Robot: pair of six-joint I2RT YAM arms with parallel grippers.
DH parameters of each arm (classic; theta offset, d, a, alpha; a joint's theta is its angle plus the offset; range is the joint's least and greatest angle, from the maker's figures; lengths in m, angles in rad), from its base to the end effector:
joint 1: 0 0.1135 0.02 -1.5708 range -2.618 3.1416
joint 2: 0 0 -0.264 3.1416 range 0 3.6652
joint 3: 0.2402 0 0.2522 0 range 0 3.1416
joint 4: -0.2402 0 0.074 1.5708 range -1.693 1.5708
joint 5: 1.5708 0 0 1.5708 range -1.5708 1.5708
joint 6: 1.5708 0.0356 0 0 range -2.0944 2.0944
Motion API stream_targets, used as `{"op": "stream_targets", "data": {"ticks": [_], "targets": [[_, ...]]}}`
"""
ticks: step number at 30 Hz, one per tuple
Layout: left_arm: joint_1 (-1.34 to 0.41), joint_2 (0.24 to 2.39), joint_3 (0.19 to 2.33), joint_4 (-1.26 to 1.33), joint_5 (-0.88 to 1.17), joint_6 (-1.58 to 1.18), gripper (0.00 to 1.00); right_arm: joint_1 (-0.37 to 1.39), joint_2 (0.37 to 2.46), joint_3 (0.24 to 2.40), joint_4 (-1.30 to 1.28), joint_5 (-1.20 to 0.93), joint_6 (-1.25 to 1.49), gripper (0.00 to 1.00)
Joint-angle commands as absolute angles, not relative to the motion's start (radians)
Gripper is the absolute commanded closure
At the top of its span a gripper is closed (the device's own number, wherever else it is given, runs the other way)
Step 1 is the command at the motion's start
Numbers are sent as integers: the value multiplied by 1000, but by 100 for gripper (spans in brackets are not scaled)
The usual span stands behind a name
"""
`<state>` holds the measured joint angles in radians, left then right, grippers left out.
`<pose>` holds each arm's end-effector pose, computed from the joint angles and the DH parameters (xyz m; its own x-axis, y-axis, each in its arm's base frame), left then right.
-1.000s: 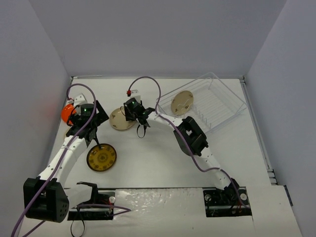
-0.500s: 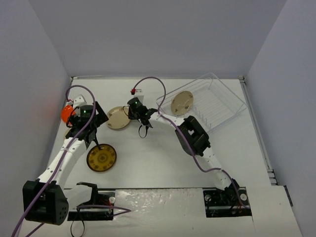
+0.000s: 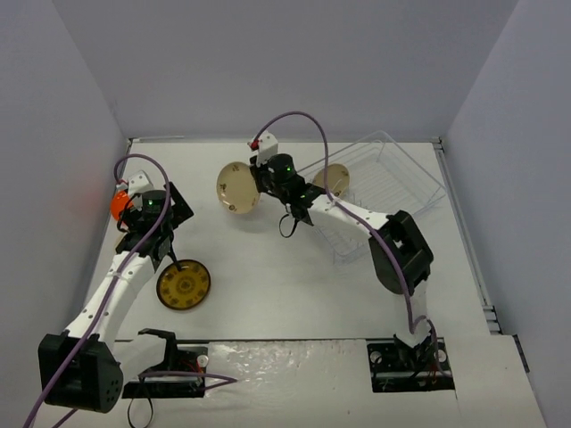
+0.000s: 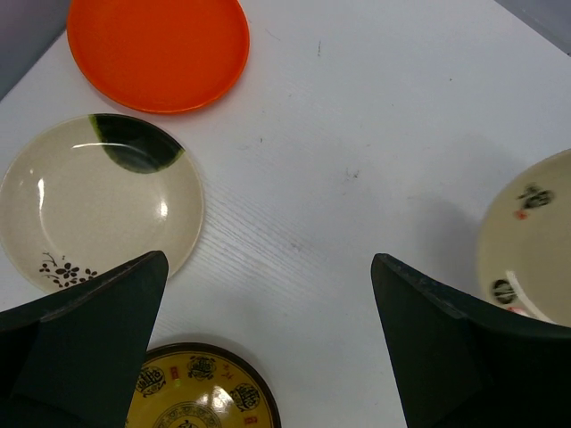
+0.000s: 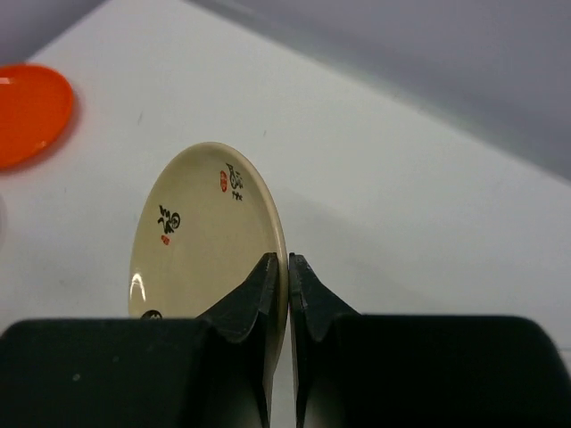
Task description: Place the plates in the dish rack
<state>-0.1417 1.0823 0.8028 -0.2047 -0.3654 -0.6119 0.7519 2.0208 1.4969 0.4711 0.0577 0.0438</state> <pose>0.2424 -0.0217 0.2868 -0.2732 -0.5030 -0.8200 -0.4130 0.8312 -0.3722 0.3566 0.3307 0.2748 -0.0665 -0.0024 -0.9978 -0.6375 0.7694 0.0407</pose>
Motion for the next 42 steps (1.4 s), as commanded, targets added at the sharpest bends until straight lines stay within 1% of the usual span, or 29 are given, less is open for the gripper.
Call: {"op": "stream_targets", "data": {"ticks": [1, 2, 3, 5, 6, 8, 9, 12, 16, 17, 21, 22, 24, 29, 35, 42], "targets": [[-133, 1044, 815, -193, -423, -626, 3, 679, 1758, 1466, 690, -105, -278, 100], [-133, 1041, 815, -195, -427, -626, 3, 663, 1727, 1455, 681, -134, -335, 100], [-133, 1038, 816, -198, -434, -626, 3, 640, 1688, 1438, 670, -208, -473, 100], [-133, 1035, 816, -200, -442, -626, 3, 589, 1638, 1407, 654, -286, -560, 100], [-133, 1034, 816, -204, -451, -627, 3, 549, 1600, 1394, 614, -426, -718, 100], [-133, 1034, 821, -214, -463, -627, 3, 505, 1553, 1413, 439, -506, -862, 100], [-133, 1034, 821, -217, -468, -627, 3, 489, 1547, 1427, 404, -525, -902, 100], [-135, 1034, 817, -227, -499, -630, 3, 444, 1492, 1484, 78, -544, -1287, 100], [-135, 1046, 835, -237, -525, -632, 3, 344, 1419, 1497, -176, -620, -1660, 100], [-134, 1047, 847, -248, -525, -632, 3, 323, 1412, 1502, -213, -638, -1697, 100], [-133, 1041, 864, -268, -526, -637, 3, 203, 1432, 1618, -509, -748, -1941, 100], [-133, 1038, 865, -270, -526, -638, 3, 197, 1452, 1629, -538, -746, -1962, 100], [-133, 1030, 873, -278, -529, -649, 3, 158, 1518, 1713, -759, -725, -2117, 100], [-135, 1025, 885, -285, -524, -664, 3, 146, 1649, 1854, -975, -669, -2300, 100], [-135, 1032, 907, -309, -529, -677, 3, 149, 1744, 1936, -1043, -695, -2440, 100], [-134, 1039, 920, -322, -543, -683, 3, 156, 1802, 1973, -1056, -721, -2488, 100]]}}
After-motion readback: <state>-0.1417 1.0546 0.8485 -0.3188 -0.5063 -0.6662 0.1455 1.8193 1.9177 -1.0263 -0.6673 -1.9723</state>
